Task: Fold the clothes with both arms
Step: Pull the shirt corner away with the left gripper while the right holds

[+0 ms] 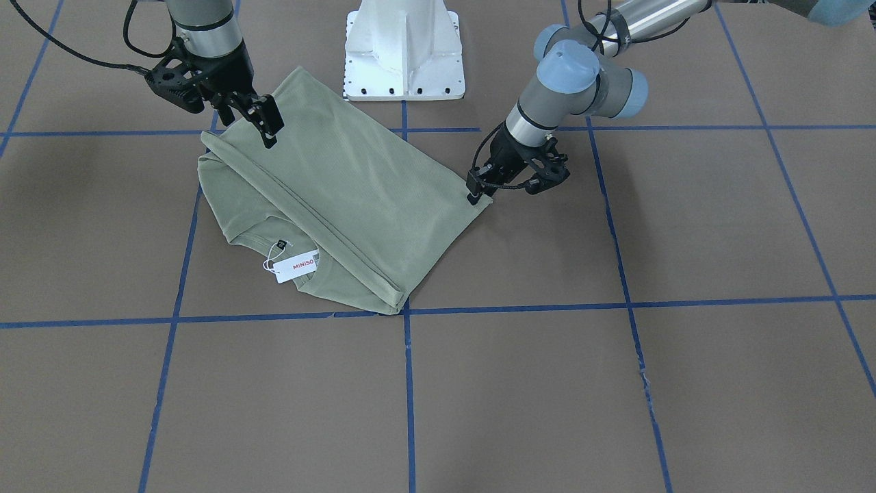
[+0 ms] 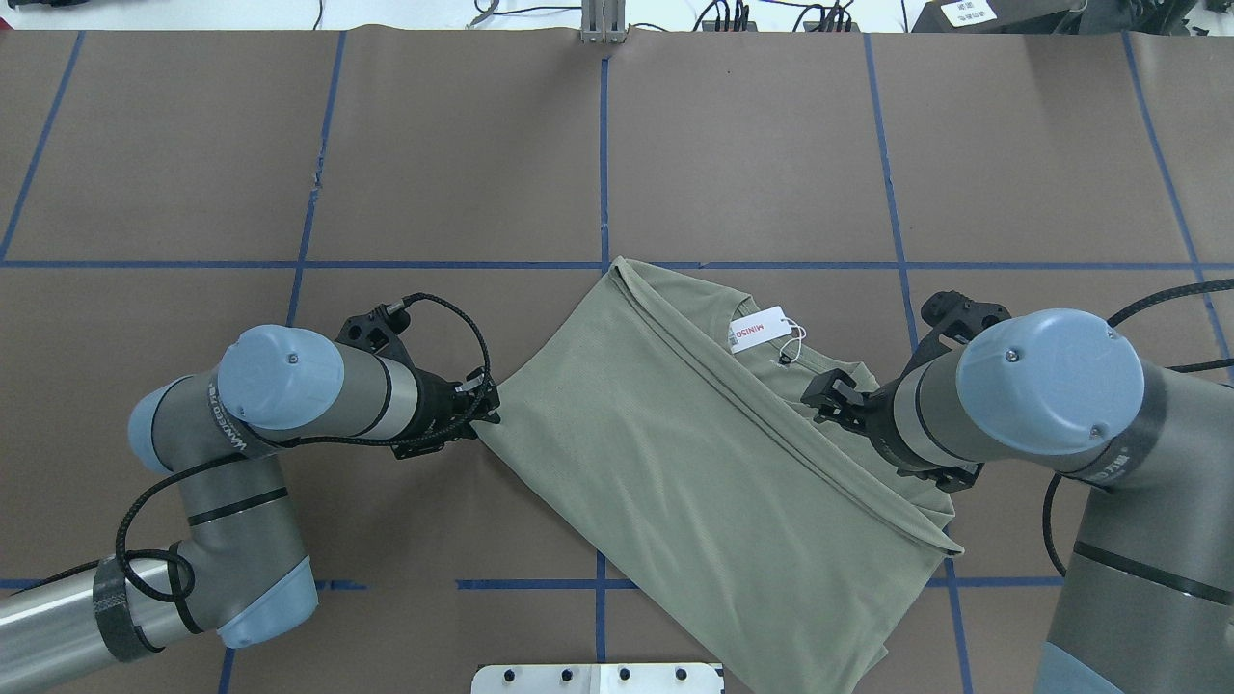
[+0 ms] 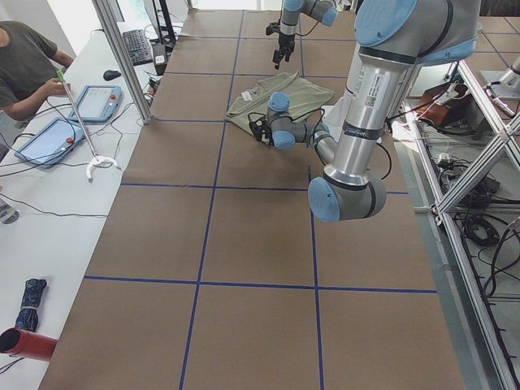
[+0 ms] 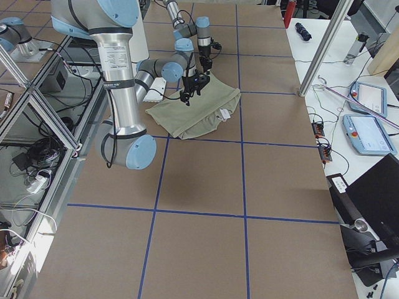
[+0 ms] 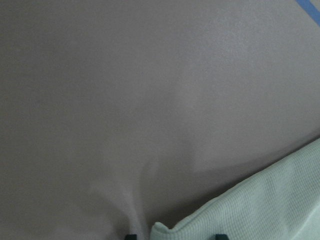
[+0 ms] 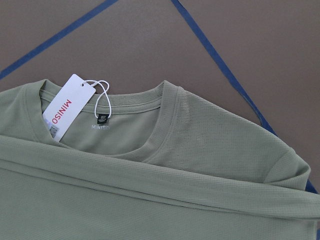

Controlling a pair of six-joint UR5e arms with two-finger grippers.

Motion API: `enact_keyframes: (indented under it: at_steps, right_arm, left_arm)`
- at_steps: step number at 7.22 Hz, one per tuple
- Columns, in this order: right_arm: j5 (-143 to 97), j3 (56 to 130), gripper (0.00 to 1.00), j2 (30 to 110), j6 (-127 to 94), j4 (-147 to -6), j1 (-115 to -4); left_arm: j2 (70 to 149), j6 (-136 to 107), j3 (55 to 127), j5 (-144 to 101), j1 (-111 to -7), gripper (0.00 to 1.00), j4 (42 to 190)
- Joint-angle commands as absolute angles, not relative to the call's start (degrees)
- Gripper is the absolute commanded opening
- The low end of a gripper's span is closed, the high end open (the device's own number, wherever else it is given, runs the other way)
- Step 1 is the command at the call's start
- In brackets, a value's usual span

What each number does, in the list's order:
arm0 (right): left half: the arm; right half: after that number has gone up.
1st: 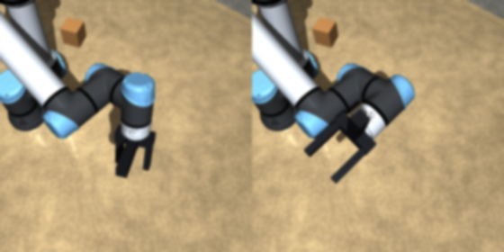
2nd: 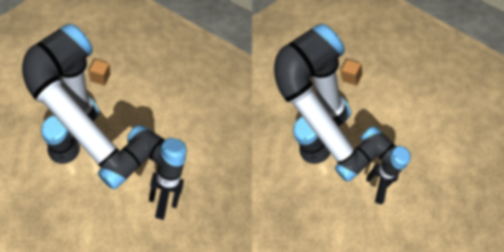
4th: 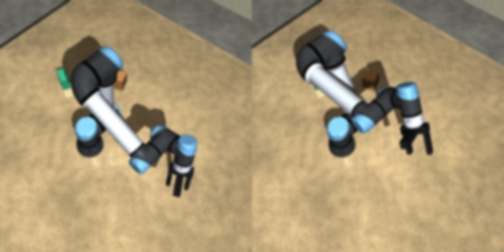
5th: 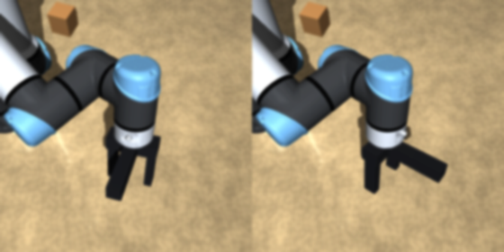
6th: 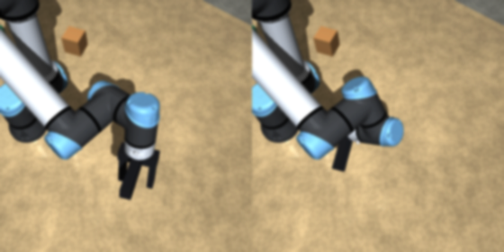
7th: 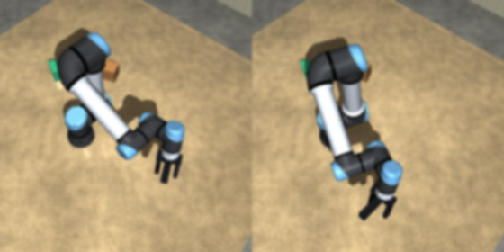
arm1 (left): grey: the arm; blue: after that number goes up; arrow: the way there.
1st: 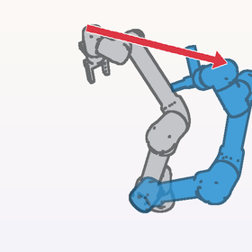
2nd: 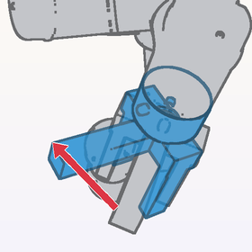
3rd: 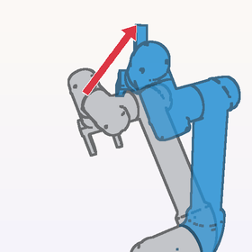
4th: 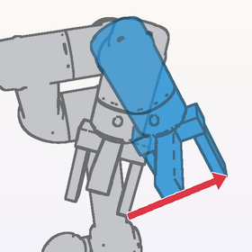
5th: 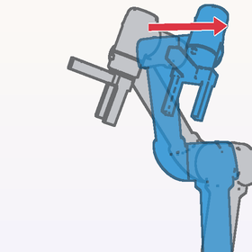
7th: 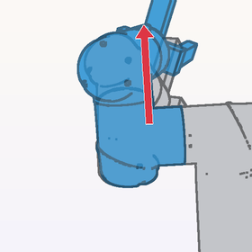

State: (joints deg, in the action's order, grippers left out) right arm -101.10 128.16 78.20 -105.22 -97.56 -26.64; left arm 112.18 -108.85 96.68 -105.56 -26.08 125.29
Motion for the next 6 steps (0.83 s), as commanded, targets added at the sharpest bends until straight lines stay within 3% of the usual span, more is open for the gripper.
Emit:
enact_keyframes:
  at_steps: [1,3,5,6]
  right_arm:
    - [-100.9,128.0,1.00,77.1,-105.1,-97.6,-27.7]
    - [-100.8,126.2,1.00,75.0,-105.2,-97.6,-28.9]
    - [-100.5,124.6,1.00,73.5,-105.2,-97.6,-29.6]
    - [-100.2,124.6,1.00,72.4,-105.2,-97.6,-29.9]
  left_arm:
    - [111.8,-108.8,96.8,-105.5,-27.8,0.00,125.2]
    - [115.5,-96.8,92.1,-103.6,-36.1,0.00,125.5]
    - [131.7,-96.9,70.6,-103.3,-43.3,0.00,128.6]
    - [137.2,-97.1,59.7,-103.1,-45.1,0.00,136.9]
